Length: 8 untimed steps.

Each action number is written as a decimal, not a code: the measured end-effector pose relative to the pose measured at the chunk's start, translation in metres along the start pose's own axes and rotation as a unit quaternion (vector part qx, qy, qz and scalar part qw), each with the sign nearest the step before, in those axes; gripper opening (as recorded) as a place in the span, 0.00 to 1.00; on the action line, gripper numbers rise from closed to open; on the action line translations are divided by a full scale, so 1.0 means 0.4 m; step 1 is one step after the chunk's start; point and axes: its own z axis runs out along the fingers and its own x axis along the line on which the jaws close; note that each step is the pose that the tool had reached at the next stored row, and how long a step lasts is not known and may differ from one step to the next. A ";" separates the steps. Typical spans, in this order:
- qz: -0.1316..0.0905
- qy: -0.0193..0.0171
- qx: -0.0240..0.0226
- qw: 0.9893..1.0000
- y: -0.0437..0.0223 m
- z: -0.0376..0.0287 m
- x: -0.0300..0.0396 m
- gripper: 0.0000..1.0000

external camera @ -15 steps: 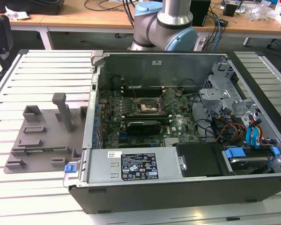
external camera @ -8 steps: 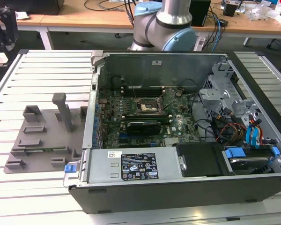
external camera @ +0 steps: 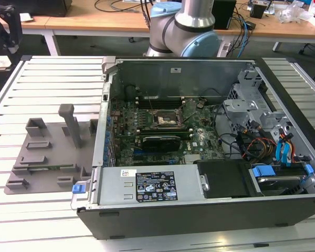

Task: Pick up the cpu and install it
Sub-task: 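Pick up the cpu and move it towards the insertion slot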

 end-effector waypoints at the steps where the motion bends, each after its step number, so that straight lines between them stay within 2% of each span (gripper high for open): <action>1: 0.000 0.000 0.000 1.000 0.000 0.000 0.000 0.55; 2: 0.000 0.000 0.000 1.000 0.000 0.000 -0.006 0.55; 6: 0.000 0.000 0.000 1.000 -0.004 0.002 -0.066 0.55; 8: 0.000 0.000 0.000 1.000 -0.005 0.002 -0.085 0.55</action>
